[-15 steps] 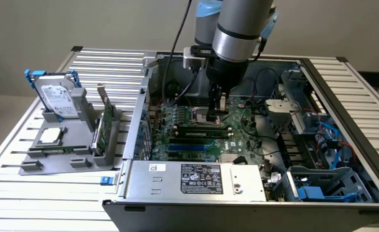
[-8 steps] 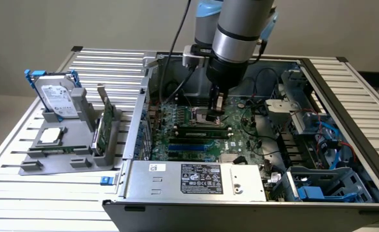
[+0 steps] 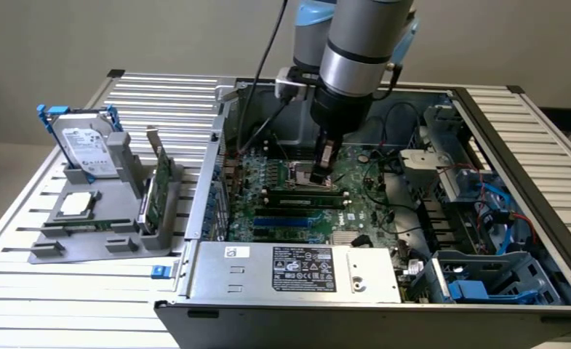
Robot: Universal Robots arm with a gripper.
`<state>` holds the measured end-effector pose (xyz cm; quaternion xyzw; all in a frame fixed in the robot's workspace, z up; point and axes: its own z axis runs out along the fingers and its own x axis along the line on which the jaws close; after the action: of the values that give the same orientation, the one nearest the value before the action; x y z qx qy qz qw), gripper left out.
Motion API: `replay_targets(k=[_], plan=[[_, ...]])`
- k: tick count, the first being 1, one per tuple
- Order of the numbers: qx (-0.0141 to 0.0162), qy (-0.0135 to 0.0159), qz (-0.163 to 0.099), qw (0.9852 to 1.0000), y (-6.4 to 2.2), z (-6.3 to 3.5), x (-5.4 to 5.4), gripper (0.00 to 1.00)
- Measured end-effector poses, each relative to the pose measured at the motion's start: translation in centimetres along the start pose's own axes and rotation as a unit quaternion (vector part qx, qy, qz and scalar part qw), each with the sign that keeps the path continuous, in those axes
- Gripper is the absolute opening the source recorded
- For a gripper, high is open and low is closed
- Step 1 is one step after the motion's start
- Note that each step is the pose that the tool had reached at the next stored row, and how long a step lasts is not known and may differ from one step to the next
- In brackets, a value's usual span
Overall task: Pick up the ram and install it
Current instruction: 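Press down the ram until it locks into place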
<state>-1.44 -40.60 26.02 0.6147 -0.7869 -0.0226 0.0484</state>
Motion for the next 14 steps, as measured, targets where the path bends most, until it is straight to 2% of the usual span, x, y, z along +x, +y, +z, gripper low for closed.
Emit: replay_targets(k=[3, 7, 11, 14], plan=[[0.0009, 0.0006, 0.018, 0.9998, -0.01, 0.11, 0.0, 0.11], [-0.0006, -0.0022, 0.05, 0.9987, -0.02, 0.27, -0.01, 0.11], [-0.0024, -0.0055, 0.085, 0.9964, -0.04, 0.43, -0.03, 0.11], [-0.0037, -0.0079, 0.111, 0.9938, -0.05, 0.52, -0.03, 0.11]])
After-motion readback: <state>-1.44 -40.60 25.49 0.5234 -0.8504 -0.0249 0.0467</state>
